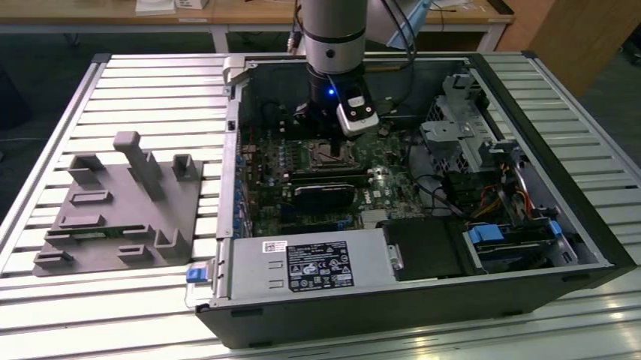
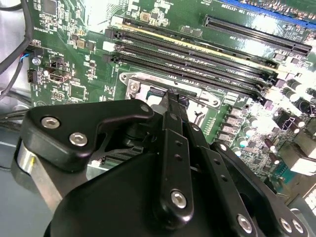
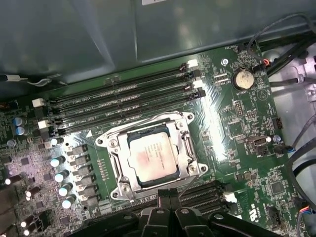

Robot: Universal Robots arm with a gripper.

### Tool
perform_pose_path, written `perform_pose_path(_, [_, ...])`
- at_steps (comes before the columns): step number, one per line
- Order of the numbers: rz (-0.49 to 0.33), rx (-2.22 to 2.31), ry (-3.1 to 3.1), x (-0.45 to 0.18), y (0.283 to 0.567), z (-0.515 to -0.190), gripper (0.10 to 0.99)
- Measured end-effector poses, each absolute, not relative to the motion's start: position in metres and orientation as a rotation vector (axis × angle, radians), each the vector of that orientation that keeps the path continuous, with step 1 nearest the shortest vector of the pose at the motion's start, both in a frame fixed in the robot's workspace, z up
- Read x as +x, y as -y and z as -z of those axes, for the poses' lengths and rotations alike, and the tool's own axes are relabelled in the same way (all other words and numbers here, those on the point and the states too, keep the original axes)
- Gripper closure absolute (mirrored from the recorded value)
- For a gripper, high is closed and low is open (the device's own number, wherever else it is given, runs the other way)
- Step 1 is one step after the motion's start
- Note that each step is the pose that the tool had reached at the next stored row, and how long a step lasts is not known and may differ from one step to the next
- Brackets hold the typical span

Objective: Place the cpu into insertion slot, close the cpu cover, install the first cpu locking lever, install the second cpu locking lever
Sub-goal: 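Install the second cpu locking lever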

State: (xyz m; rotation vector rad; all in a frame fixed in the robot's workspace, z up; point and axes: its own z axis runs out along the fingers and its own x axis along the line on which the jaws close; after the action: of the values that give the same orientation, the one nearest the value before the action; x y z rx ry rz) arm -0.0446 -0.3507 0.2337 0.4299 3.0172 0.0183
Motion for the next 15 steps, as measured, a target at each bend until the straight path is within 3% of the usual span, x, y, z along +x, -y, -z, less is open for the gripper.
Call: perform_pose_path(15, [-0.028,0.316,-3.032,-0.0501,0.3609,-0.2295,0.980])
